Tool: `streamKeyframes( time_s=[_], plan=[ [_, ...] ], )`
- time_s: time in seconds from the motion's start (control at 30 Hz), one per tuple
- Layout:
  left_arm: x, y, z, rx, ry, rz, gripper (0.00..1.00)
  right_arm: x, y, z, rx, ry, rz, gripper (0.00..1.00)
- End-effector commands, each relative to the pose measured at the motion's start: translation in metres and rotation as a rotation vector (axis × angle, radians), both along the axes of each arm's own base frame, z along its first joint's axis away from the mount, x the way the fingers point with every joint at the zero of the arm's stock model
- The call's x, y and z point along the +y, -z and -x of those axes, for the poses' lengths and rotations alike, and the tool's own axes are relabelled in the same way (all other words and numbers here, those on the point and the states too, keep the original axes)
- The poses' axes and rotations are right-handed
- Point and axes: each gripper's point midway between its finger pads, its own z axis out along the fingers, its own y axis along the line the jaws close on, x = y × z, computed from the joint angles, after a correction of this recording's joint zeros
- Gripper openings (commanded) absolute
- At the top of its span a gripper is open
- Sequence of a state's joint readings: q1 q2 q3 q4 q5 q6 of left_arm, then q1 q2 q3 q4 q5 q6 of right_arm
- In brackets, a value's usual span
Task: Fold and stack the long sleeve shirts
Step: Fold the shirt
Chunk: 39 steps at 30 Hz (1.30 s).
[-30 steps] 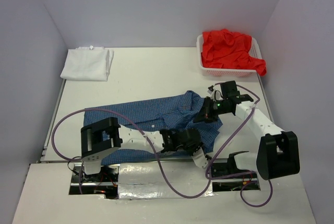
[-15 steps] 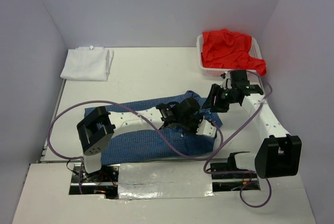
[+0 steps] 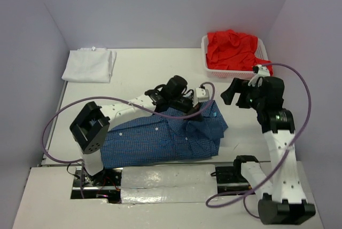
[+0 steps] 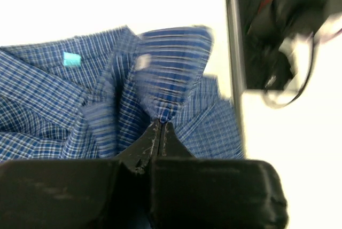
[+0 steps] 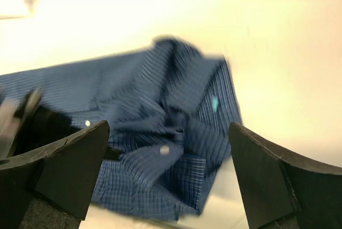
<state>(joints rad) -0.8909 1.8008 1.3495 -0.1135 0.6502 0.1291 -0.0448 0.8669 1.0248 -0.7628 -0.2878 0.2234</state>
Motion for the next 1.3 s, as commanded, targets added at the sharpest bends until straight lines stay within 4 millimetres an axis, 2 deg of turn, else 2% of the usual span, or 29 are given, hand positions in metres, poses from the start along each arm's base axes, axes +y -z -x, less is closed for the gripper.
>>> streamKeyframes(
  time_s=[0.0,0.03,0.13,0.2,0.33,0.47,0.6,0.73,0.87,0.93,1.03,1.07,1.1,1.13,1.27],
  plan=[
    [-0.006,-0.06,0.007,0.143,-0.003,0.189,0.0,0.013,-0.052,-0.002,-0.296,-0.175,0.085,1.0],
    [-0.004,-0.065,0.001,0.159,-0.014,0.212,0.0,0.029,-0.062,0.008,-0.355,-0.278,0.072,1.0],
    [-0.001,-0.079,-0.01,0.212,-0.037,0.275,0.0,0.048,-0.067,0.025,-0.428,-0.479,0.117,0.94],
    [0.0,-0.082,-0.014,0.219,-0.048,0.297,0.0,0.052,-0.057,0.035,-0.418,-0.563,0.158,0.9],
    [0.003,-0.078,-0.021,0.207,-0.068,0.299,0.0,0.059,-0.04,0.049,-0.399,-0.671,0.186,0.89],
    [0.008,-0.082,-0.029,0.179,-0.09,0.314,0.0,0.047,-0.032,0.043,-0.374,-0.6,0.232,0.94],
    [0.013,-0.086,-0.04,0.188,-0.145,0.327,0.0,0.024,-0.034,0.031,-0.246,-0.359,0.175,0.99],
    [0.017,-0.095,-0.052,0.202,-0.202,0.352,0.0,0.033,-0.017,0.041,-0.069,-0.27,-0.073,0.96],
    [0.019,-0.098,-0.055,0.231,-0.221,0.372,0.0,0.019,0.002,0.045,-0.009,-0.11,-0.178,0.95],
    [0.019,-0.097,-0.054,0.237,-0.223,0.375,0.0,0.02,0.002,0.046,-0.042,-0.12,-0.202,0.94],
    [0.019,-0.095,-0.054,0.234,-0.22,0.375,0.0,0.029,0.012,0.049,-0.052,-0.159,-0.245,0.94],
    [0.019,-0.094,-0.054,0.234,-0.219,0.374,0.0,0.031,0.024,0.049,-0.025,-0.157,-0.266,0.94],
    [0.019,-0.093,-0.054,0.235,-0.217,0.371,0.0,0.031,0.026,0.044,-0.041,-0.163,-0.271,0.94],
    [0.019,-0.092,-0.053,0.233,-0.219,0.369,0.0,0.034,0.037,0.042,-0.022,-0.181,-0.297,0.94],
    [0.021,-0.089,-0.052,0.232,-0.218,0.366,0.0,0.034,0.049,0.024,-0.054,-0.203,-0.316,0.92]
  ],
)
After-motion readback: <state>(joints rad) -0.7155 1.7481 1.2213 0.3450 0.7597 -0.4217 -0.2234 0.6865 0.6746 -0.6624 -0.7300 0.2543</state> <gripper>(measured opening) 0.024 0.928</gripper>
